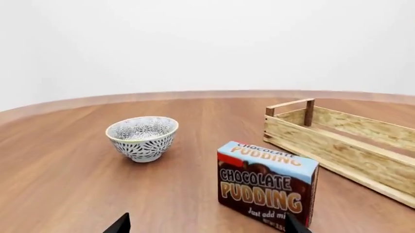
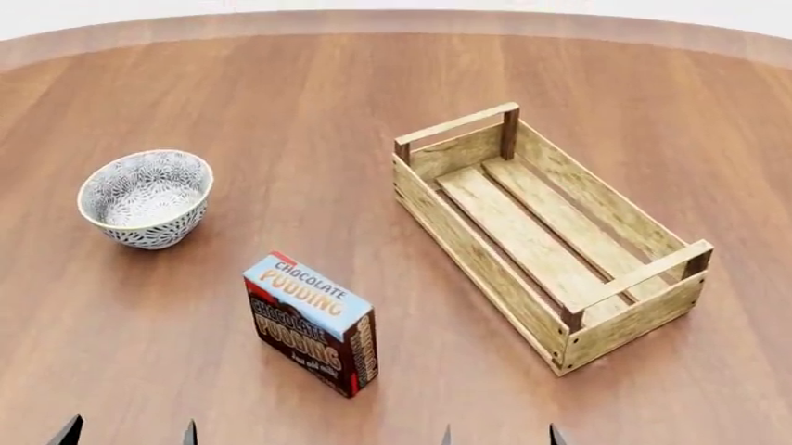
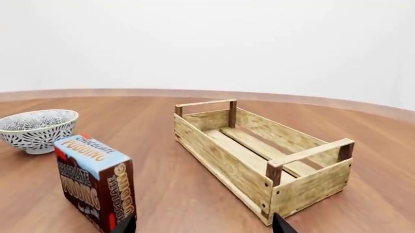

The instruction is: Pick up the chocolate pudding and put it in the tray.

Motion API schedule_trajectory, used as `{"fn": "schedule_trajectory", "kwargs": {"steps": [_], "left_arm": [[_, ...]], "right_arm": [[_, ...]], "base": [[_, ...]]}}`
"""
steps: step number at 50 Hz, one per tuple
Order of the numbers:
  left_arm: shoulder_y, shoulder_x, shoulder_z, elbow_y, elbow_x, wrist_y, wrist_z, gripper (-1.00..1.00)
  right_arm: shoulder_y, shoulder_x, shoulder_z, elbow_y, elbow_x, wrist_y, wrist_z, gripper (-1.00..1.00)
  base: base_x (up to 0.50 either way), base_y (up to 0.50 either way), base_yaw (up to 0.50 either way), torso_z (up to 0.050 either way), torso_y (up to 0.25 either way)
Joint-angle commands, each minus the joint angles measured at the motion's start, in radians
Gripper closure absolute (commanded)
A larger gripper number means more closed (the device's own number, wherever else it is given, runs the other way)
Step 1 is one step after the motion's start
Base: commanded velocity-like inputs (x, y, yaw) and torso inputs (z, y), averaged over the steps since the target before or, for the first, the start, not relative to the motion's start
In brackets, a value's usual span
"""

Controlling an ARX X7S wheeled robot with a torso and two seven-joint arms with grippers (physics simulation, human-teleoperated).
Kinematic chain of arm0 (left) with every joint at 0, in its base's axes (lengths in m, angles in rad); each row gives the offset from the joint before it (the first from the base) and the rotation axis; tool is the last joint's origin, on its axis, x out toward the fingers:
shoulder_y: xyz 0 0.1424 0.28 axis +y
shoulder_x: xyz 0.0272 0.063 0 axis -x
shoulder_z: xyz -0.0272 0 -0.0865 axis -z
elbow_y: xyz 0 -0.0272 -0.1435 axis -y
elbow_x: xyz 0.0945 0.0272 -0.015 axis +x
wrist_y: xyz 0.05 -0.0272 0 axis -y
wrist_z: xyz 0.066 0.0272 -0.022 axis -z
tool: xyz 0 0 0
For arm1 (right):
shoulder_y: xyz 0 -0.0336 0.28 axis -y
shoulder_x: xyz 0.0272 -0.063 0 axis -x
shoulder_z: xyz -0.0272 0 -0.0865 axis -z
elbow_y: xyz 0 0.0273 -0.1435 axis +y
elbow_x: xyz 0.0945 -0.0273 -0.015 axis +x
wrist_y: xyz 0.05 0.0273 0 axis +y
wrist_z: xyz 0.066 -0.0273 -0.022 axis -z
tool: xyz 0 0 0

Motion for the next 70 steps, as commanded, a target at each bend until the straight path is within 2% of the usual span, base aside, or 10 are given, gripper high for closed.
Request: {"fn": "schedule_trajectory", "kwargs": {"steps": [1, 48, 51, 54, 58, 62, 70], "left_arm": [[0.003, -0.013, 0.016, 0.010, -0.017, -0.001, -0.013, -1.00], [0.016, -0.059, 0.064, 0.052, -0.081, -0.012, -0.032, -1.00], [0.010, -0.061, 0.062, 0.041, -0.088, -0.010, -0.032, -1.00], [0.010, -0.063, 0.063, 0.040, -0.094, -0.008, -0.032, -1.00], [0.011, -0.068, 0.061, 0.049, -0.104, -0.010, -0.032, -1.00], [0.006, -0.069, 0.065, 0.045, -0.107, -0.011, -0.034, -1.00], [0.006, -0.074, 0.075, 0.042, -0.116, -0.013, -0.031, -1.00]], "right_arm": [[0.002, 0.012, -0.018, 0.005, 0.017, -0.006, 0.010, -1.00], [-0.005, 0.048, -0.064, -0.041, 0.074, 0.011, 0.047, -1.00], [-0.004, 0.049, -0.069, -0.073, 0.112, 0.024, 0.025, -1.00], [0.033, 0.063, -0.093, -0.096, 0.120, 0.104, 0.003, -1.00], [0.100, 0.108, -0.138, -0.143, 0.214, 0.227, -0.127, -1.00], [0.122, 0.132, -0.173, -0.093, 0.177, 0.208, -0.163, -1.00], [0.054, 0.184, -0.168, -0.146, 0.241, 0.194, -0.230, -1.00]], "base": [[0.28, 0.03, 0.00, 0.000, 0.000], [0.31, 0.00, 0.00, 0.000, 0.000], [0.03, 0.00, 0.00, 0.000, 0.000], [0.00, 0.00, 0.00, 0.000, 0.000], [0.00, 0.00, 0.00, 0.000, 0.000], [0.00, 0.00, 0.00, 0.000, 0.000], [0.00, 0.00, 0.00, 0.000, 0.000]]}}
